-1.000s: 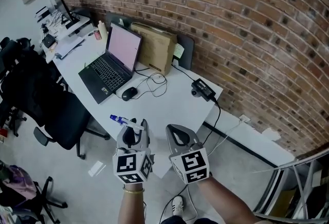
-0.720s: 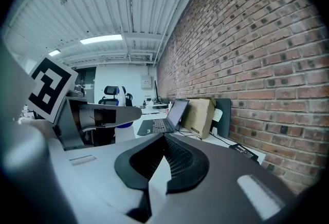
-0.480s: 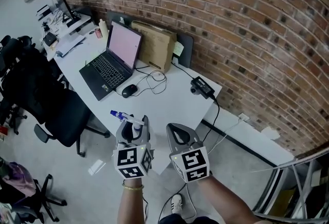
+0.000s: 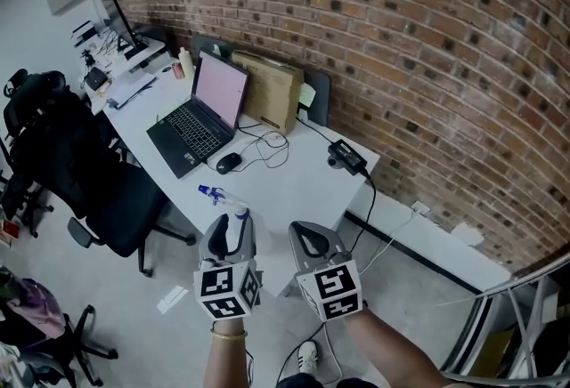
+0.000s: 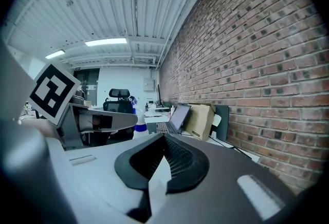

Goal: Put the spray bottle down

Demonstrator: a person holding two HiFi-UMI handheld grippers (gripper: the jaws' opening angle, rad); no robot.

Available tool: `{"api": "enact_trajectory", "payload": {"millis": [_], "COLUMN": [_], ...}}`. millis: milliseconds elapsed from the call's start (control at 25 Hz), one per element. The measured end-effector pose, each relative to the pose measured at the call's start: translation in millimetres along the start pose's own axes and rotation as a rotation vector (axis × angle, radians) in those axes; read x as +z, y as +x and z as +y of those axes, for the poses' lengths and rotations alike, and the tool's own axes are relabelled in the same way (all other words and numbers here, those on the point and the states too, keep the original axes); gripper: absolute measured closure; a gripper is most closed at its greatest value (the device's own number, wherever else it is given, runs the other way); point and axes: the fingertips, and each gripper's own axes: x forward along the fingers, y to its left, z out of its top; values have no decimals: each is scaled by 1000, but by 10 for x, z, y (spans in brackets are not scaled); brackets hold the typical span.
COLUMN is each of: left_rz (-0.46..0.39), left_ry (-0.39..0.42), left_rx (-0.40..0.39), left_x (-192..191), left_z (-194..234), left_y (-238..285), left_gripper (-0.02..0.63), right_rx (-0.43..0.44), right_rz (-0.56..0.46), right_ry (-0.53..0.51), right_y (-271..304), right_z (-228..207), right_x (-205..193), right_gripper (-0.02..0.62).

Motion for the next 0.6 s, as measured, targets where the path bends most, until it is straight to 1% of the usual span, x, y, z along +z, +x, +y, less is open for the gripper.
{"api": "enact_trajectory", "payload": {"millis": [200, 360, 440, 600], "left_rz": [12, -12, -19, -5], "left_ry": [-23, -33, -49, -96], "left_rx": [-37, 12, 10, -22], "left_x": [-30, -52, -95, -205], "left_z": [-286, -475, -594, -841], "left_y": [-594, -1170, -1452, -1966], "left_gripper": [513, 597, 597, 598], "right_rx": [5, 26, 38, 61], "right_rz": [-29, -44, -52, -75], "right_ry": [20, 30, 43, 56], "right_y": [-394, -825, -1079, -1583], "right_z": [180, 418, 548, 788], "right_x": [19, 1, -15, -18], "right_gripper": [597, 597, 597, 597]}}
